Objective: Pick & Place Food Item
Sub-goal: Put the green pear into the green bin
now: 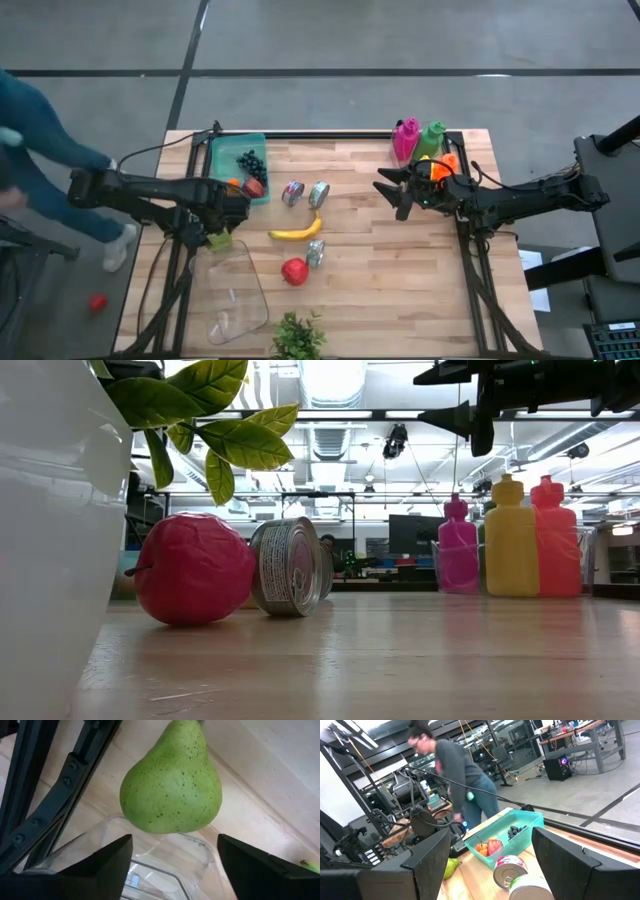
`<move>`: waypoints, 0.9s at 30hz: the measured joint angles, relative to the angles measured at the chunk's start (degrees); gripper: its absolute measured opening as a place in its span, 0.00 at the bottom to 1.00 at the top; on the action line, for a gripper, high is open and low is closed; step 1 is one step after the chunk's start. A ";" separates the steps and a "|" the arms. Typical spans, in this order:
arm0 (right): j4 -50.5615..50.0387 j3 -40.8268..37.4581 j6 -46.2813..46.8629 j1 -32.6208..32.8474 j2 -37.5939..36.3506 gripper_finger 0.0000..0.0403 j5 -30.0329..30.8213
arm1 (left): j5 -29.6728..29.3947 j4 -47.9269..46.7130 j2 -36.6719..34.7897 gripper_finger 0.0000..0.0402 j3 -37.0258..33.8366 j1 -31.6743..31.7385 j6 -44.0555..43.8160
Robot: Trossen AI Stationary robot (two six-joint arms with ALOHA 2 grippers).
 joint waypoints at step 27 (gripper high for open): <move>0.02 -0.01 0.01 0.00 0.00 0.69 -0.01 | -1.23 2.85 -1.21 0.91 -6.38 0.04 -3.50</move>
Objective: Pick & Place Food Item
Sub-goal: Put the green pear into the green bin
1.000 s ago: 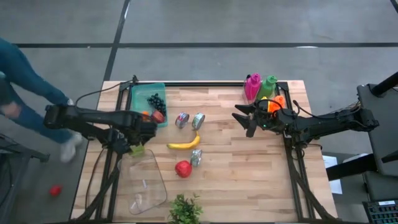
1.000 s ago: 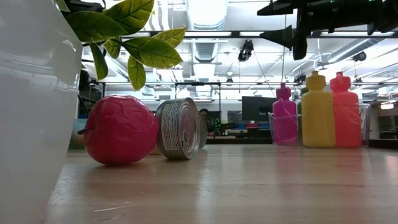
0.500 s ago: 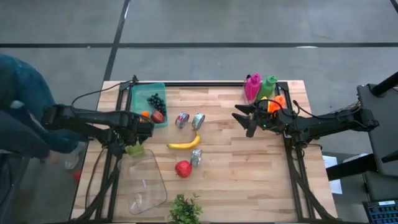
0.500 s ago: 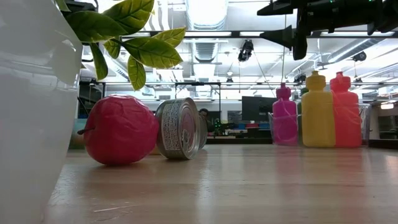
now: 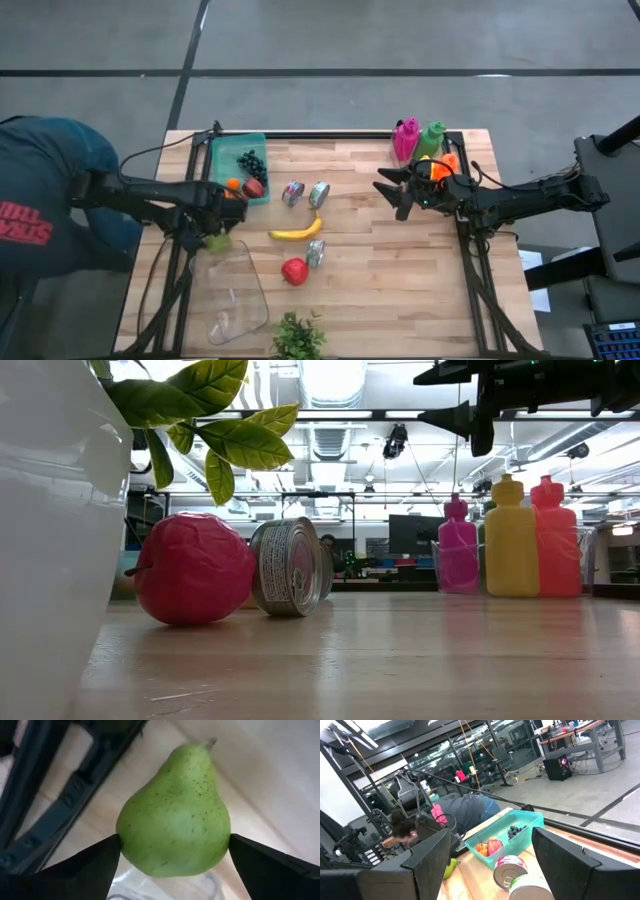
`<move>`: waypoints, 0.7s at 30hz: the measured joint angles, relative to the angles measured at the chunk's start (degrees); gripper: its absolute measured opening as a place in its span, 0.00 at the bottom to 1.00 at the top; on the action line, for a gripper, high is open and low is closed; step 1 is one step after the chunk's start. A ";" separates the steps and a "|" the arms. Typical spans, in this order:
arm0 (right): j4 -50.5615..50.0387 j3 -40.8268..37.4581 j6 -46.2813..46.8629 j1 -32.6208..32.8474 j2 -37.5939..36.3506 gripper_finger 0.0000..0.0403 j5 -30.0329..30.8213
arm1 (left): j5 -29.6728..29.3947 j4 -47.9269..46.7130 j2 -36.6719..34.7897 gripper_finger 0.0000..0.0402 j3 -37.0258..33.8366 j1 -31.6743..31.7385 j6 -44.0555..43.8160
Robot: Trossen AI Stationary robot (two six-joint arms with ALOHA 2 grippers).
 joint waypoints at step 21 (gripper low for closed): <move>0.00 0.01 0.00 -0.01 0.00 0.69 0.01 | 3.33 3.85 -0.20 0.91 -2.32 -0.02 -0.02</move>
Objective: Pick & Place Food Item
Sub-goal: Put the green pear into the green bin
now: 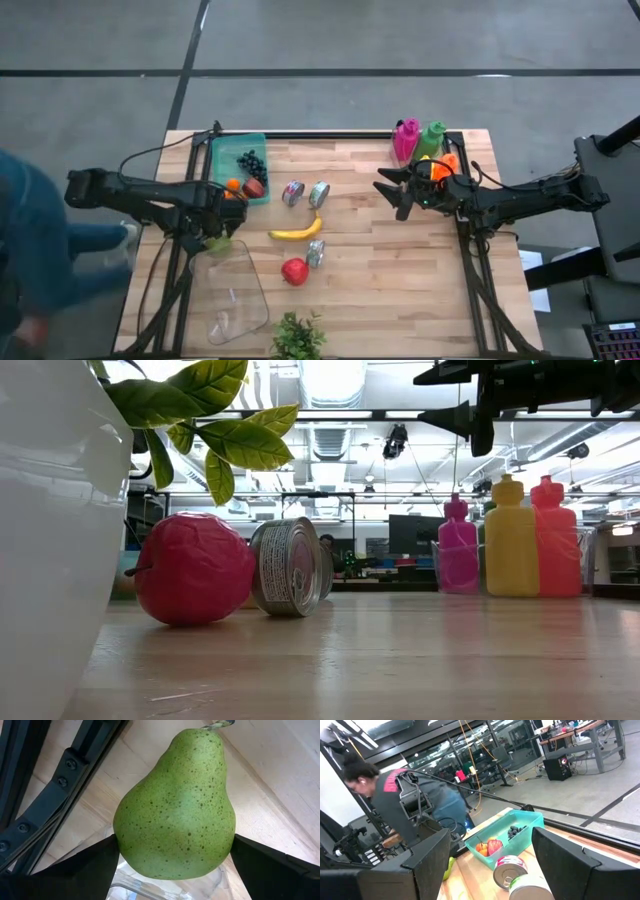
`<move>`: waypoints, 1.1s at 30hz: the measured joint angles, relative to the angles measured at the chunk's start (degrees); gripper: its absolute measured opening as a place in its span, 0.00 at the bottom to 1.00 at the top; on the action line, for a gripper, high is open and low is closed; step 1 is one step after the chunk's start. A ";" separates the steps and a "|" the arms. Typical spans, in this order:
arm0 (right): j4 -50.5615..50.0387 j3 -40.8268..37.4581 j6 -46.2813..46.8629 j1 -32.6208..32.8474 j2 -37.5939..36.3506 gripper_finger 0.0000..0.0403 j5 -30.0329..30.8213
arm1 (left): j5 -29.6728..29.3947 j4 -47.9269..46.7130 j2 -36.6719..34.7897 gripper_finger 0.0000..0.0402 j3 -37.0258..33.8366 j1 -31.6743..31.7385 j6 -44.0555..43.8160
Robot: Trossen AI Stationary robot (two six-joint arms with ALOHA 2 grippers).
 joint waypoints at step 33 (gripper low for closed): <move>-0.01 0.00 -0.01 0.01 0.00 0.69 -0.01 | -3.16 -1.22 -0.11 0.83 2.23 -0.03 0.55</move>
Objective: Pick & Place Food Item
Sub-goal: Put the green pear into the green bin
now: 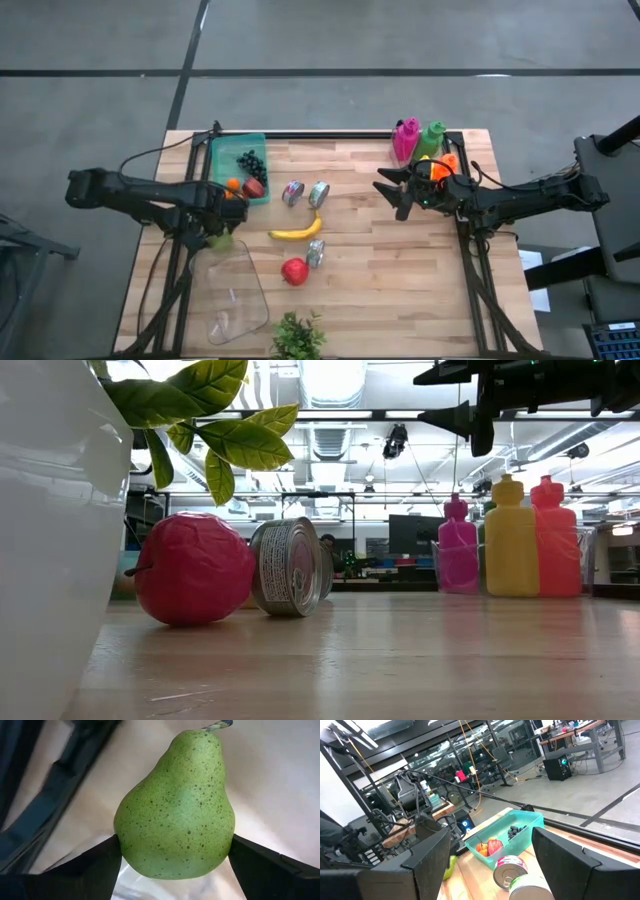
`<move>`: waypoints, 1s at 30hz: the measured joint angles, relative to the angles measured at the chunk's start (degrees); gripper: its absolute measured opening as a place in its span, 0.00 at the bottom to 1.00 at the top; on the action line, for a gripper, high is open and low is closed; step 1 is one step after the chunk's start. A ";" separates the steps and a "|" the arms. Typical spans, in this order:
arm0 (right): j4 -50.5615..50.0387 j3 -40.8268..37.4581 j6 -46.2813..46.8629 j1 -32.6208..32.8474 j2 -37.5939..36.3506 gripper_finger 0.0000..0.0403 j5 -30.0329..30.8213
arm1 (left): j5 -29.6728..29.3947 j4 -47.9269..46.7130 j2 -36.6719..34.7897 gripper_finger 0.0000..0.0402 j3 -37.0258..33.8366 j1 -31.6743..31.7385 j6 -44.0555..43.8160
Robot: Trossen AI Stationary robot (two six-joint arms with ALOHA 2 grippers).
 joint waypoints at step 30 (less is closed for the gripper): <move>0.00 0.00 0.02 -0.01 0.00 0.69 0.02 | -31.65 -15.24 -0.55 0.83 23.33 0.11 15.32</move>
